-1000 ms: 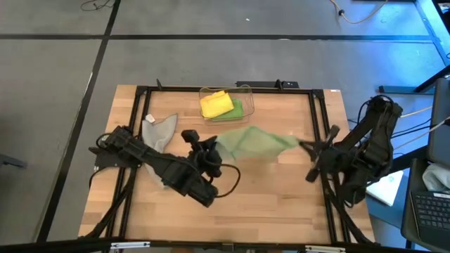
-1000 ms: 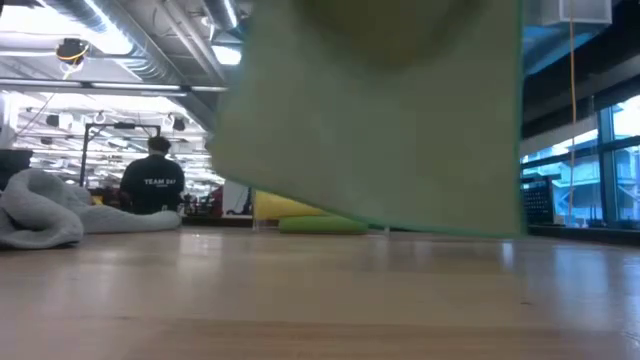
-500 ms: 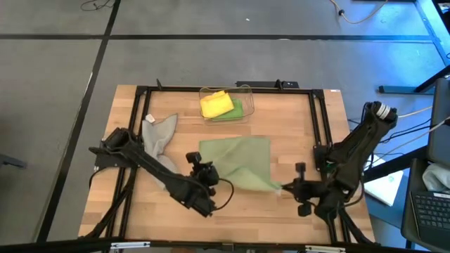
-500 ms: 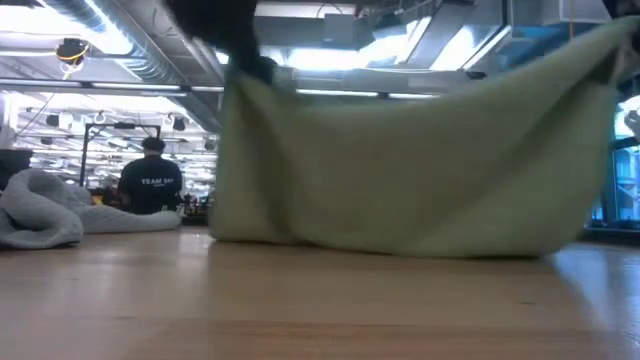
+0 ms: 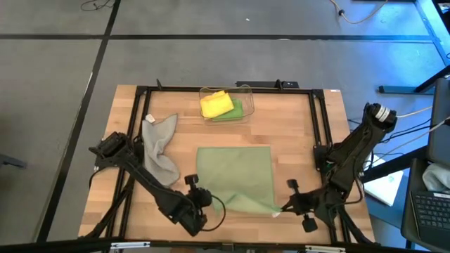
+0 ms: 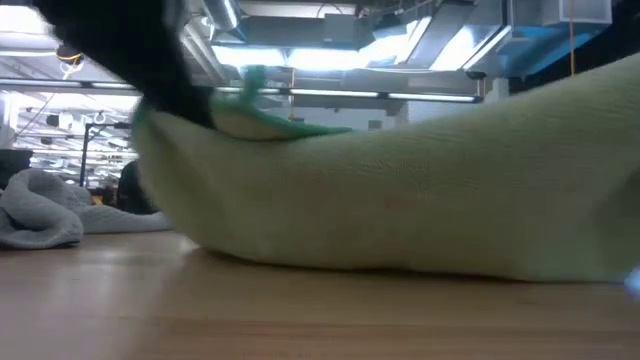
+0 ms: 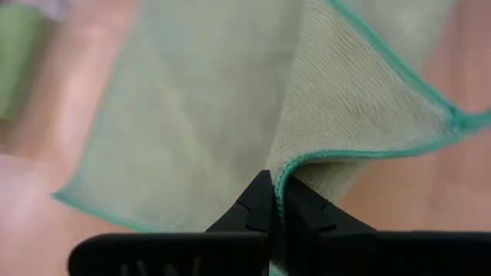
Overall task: Fold microfiber towels
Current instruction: Fold the light green microfiber cloth
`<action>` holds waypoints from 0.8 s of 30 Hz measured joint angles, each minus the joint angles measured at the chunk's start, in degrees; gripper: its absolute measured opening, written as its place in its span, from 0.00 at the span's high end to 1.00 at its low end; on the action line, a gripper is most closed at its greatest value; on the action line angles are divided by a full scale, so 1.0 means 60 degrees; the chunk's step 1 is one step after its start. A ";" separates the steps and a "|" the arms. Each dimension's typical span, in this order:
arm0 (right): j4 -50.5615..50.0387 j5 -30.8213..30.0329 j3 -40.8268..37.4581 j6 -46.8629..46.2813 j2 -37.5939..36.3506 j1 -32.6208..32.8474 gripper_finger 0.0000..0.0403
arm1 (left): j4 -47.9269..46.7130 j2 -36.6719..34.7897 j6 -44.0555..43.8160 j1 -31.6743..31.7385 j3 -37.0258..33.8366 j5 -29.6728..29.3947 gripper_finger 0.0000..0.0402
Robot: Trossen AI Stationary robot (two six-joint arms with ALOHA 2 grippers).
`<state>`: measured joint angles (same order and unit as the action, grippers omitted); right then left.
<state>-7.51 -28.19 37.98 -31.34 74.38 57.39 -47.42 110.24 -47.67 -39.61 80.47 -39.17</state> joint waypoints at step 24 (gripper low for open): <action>0.0012 -0.0246 -0.0004 -0.1289 0.0781 0.0000 0.42 | 0.0030 0.0000 0.1384 -0.0407 -0.0008 0.1451 0.88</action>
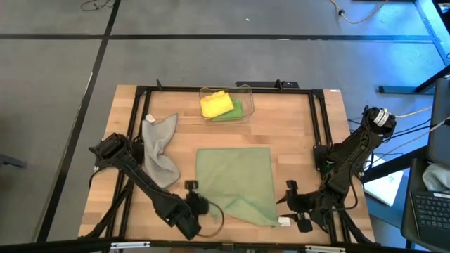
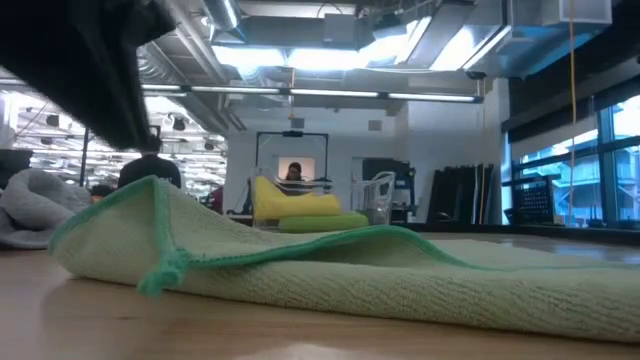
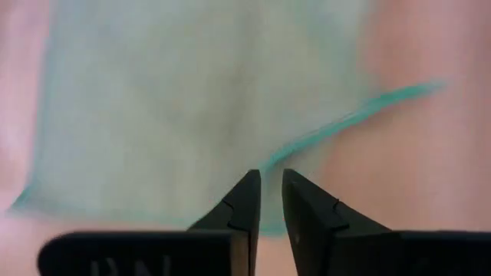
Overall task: Fold microfiber towels
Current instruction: Fold the light green microfiber cloth
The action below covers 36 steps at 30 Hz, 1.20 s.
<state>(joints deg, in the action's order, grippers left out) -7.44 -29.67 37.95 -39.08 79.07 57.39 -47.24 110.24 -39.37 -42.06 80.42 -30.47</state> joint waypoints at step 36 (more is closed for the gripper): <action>0.0109 0.0633 0.0000 -0.1744 0.0756 0.0373 0.41 | 0.2834 0.1453 0.8663 0.0177 0.0009 0.0130 0.53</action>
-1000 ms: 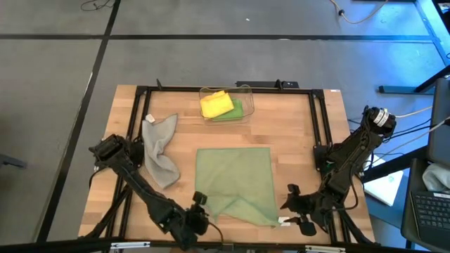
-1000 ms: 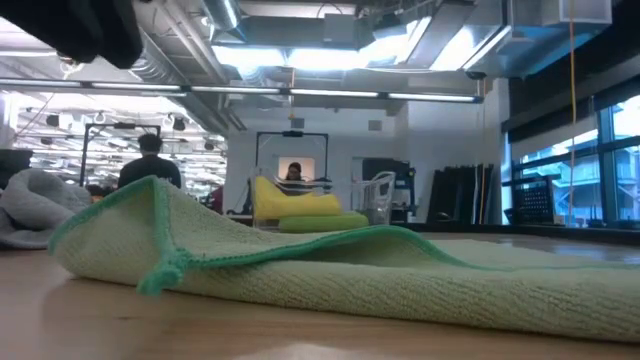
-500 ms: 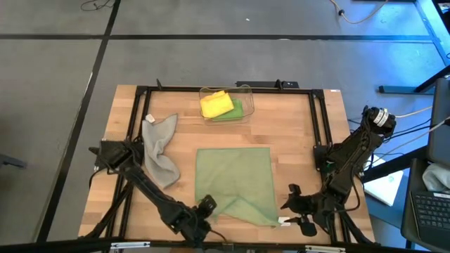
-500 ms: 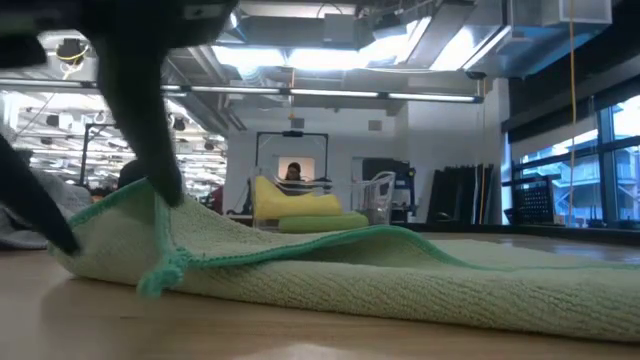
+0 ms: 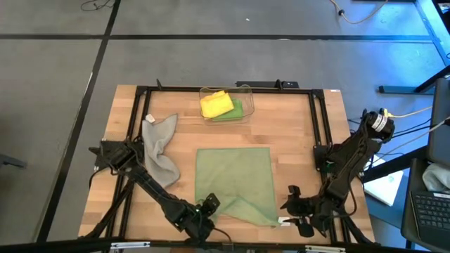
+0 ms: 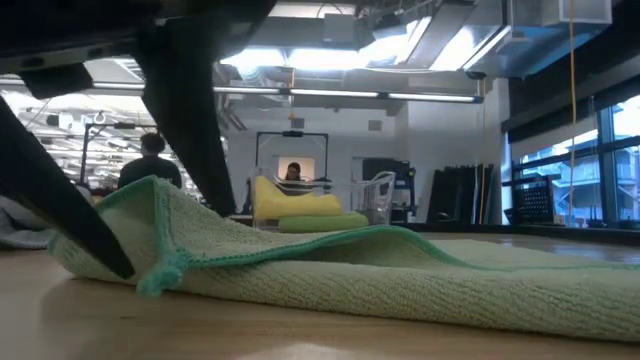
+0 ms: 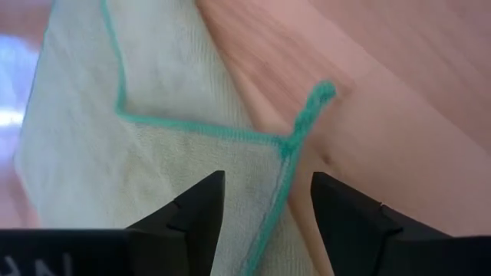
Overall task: Fold microfiber towels
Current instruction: Fold the light green microfiber cloth
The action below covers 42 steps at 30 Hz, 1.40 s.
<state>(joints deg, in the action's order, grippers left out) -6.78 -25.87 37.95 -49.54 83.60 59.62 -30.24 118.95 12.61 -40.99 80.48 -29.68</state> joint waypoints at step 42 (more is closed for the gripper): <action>0.1408 0.0352 0.0000 -0.0409 0.0387 -0.0005 0.41 | 0.0680 0.0325 -0.0985 0.0094 -0.0006 -0.0100 0.99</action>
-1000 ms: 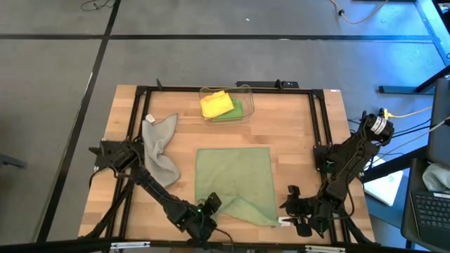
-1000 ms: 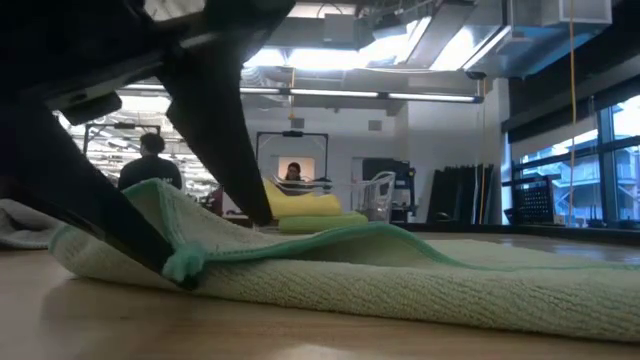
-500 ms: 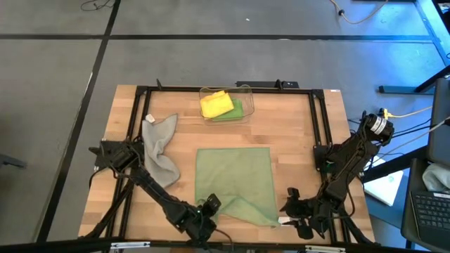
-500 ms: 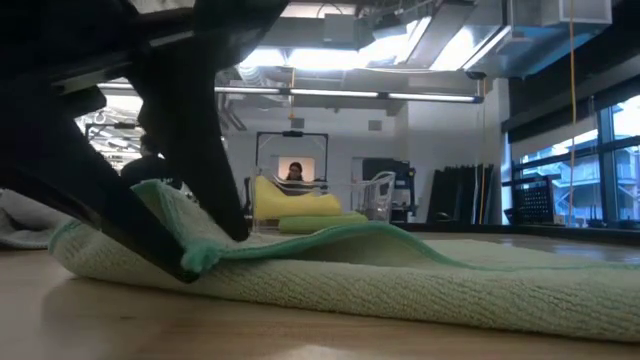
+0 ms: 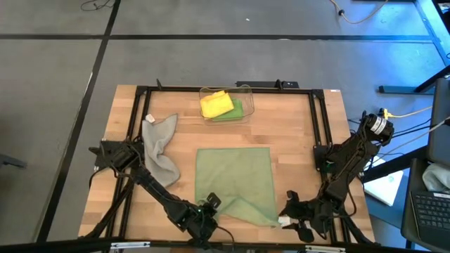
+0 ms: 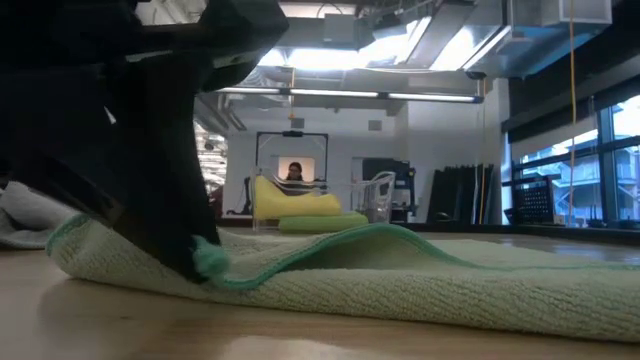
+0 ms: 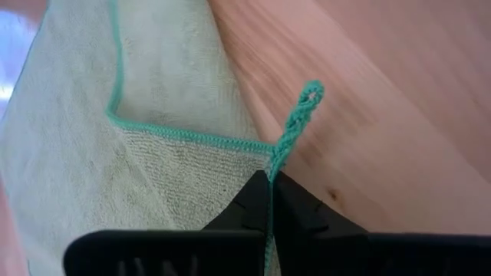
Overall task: Fold microfiber towels
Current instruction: Fold the light green microfiber cloth
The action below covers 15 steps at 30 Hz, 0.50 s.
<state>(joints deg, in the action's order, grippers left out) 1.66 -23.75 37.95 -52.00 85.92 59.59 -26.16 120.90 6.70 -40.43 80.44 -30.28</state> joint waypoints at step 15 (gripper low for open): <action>0.1050 -0.0079 0.0004 0.0882 0.1196 -0.0056 0.68 | 0.0002 -0.0011 -0.0113 0.0008 0.0512 -0.0047 1.00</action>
<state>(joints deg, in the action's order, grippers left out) 7.97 -24.23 37.98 -46.71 93.09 59.26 -26.15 120.84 6.02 -40.38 83.51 -30.56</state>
